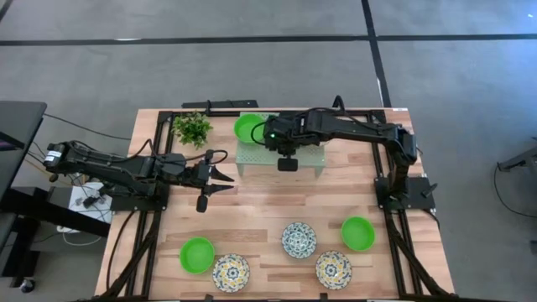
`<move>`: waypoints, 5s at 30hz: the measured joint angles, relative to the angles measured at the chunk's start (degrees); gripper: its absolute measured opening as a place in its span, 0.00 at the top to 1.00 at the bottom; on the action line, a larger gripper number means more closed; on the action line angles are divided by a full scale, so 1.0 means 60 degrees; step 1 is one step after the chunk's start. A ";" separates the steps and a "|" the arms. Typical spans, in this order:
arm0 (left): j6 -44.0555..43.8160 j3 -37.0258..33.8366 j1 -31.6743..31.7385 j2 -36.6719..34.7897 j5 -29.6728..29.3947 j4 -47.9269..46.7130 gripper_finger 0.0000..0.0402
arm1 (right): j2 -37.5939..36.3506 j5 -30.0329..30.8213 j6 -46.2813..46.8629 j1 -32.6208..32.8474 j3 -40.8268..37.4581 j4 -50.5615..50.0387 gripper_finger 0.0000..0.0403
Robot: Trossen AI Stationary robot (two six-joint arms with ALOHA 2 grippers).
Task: Pick & Place Mini bowls
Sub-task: Stack the top blue bowl on top of the blue bowl on the shelf, then stack the blue bowl on top of the blue bowl on the shelf
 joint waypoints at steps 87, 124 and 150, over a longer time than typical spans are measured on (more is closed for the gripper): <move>-0.0394 0.0001 0.0000 -0.0004 0.0000 0.0971 0.79 | -0.7085 0.2149 0.6424 0.5721 -0.9738 0.6207 0.87; -0.0891 0.0000 0.0003 -0.0004 0.0000 0.1439 0.79 | -0.1785 -0.3706 0.6894 0.3947 -0.8856 0.7838 0.63; -0.0892 0.0001 0.0002 -0.0004 0.0000 0.1453 0.79 | -0.1871 -0.2661 0.6049 0.3571 -0.5964 0.7271 0.99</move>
